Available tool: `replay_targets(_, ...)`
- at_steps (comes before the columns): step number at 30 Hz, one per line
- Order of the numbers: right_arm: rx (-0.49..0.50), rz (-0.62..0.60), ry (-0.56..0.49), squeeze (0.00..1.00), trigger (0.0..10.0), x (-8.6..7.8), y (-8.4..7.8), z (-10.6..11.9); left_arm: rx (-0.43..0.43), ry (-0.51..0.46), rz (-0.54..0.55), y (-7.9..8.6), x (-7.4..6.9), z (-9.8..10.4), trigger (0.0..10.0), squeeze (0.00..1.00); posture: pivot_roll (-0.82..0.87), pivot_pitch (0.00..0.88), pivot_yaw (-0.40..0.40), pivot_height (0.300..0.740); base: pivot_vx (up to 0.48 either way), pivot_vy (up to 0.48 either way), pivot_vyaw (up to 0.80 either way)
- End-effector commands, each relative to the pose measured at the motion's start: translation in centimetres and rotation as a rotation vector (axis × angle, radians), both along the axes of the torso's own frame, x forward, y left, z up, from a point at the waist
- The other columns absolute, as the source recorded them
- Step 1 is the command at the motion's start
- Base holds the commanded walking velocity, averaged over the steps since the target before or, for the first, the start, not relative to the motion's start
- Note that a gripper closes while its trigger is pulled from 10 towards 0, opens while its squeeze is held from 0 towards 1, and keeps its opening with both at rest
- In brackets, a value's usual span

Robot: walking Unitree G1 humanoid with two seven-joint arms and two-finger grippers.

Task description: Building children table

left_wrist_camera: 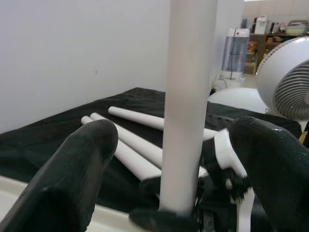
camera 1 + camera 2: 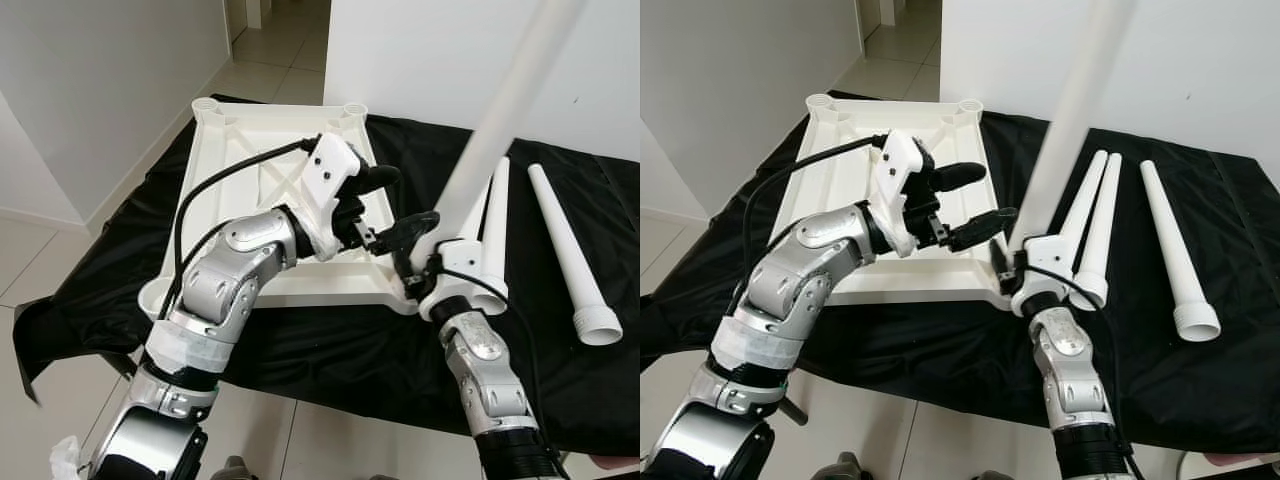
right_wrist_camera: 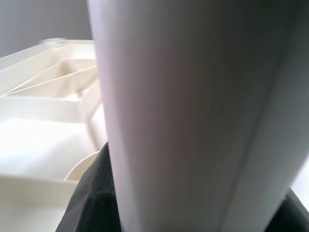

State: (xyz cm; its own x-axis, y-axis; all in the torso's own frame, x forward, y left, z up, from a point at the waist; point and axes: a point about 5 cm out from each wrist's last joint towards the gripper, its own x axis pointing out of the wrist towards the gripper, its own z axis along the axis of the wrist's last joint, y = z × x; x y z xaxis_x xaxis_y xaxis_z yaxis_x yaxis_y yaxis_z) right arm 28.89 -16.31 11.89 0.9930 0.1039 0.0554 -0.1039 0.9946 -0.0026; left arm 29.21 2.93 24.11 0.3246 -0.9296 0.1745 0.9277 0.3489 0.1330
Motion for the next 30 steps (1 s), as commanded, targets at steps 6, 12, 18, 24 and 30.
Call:
replay_targets(6, 0.095, -0.268, 0.129, 0.0, 10.0, -0.4, -1.0, -3.4, -0.013, 0.032, 0.095, 0.3, 0.3, -0.4, 10.0, 0.0, 0.09, 0.03, -0.015, 0.74, 0.0, 0.0, 0.0)
replay_targets(12, 0.169, -0.282, 0.116, 0.0, 10.0, 0.8, 2.0, -2.8, -0.008, 0.037, 0.1, 0.2, 0.2, -0.7, 10.0, 0.0, 0.09, 0.027, -0.018, 0.74, 0.0, 0.0, 0.0)
replay_targets(18, 0.153, -0.231, 0.103, 0.0, 10.0, 1.0, 3.0, -2.6, -0.007, 0.041, 0.099, 0.2, 0.2, -0.8, 10.0, 0.0, 0.09, 0.024, -0.022, 0.74, 0.0, 0.0, 0.0)
replay_targets(24, 0.127, -0.216, 0.053, 1.0, 10.0, 0.9, 2.0, -2.1, 0.015, 0.053, 0.064, -0.1, -0.4, -1.5, 10.0, 0.0, 0.09, 0.017, -0.027, 0.74, 0.0, 0.0, 0.0)
replay_targets(30, 0.077, -0.109, -0.007, 0.0, 10.0, 1.1, 0.2, -1.1, 0.029, 0.067, 0.039, -0.7, -1.1, -2.2, 10.0, 0.0, 0.08, 0.0, -0.03, 0.74, 0.0, 0.0, 0.0)
